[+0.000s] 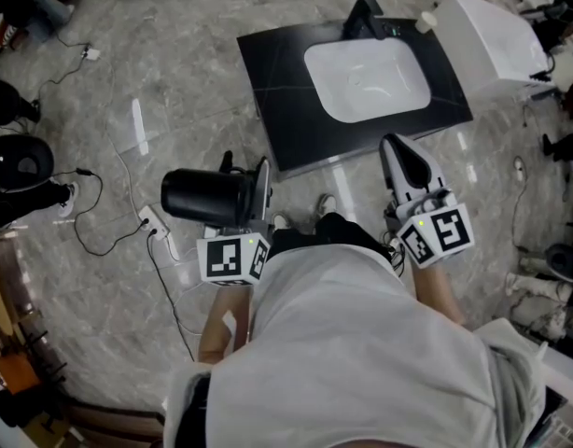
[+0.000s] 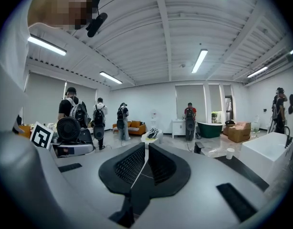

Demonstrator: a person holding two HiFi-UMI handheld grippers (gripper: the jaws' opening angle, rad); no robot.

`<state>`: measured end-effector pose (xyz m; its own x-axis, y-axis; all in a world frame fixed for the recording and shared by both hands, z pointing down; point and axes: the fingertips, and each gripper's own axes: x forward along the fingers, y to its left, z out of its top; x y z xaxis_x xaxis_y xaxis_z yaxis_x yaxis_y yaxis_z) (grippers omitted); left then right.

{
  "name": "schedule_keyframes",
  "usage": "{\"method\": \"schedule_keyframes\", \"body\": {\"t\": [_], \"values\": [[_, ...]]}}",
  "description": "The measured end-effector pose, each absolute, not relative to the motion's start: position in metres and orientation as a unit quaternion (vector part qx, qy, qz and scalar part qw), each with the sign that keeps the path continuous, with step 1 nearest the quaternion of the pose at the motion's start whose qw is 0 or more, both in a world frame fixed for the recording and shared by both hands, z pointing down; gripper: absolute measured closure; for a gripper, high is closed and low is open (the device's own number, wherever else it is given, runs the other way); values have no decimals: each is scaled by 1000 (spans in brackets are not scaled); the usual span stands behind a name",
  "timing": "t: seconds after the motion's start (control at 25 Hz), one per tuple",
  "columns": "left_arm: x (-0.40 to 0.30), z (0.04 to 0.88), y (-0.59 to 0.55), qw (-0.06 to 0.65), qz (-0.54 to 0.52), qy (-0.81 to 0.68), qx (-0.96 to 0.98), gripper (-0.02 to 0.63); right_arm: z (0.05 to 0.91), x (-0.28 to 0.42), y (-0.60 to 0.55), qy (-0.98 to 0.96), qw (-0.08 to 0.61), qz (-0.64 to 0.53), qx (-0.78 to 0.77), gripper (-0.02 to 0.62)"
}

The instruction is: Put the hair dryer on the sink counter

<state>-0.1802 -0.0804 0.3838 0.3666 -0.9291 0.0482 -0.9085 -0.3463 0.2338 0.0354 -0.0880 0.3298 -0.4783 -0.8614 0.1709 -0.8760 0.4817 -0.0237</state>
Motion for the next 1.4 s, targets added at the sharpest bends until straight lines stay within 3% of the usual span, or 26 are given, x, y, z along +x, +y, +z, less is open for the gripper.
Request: {"method": "schedule_keyframes", "body": {"t": [0.56,1.08,1.4], "values": [[-163,363,-100,76,-33,-618,782,368,320,53,-141,-890,39,51,452,549],[-129,355,-134,79,-18,-627,775,368,302,71,-183,-905,-24,58,420,549],[-109,357,-155,89,-4,-613,785,368,293,68,-194,-917,-20,53,396,549]]}}
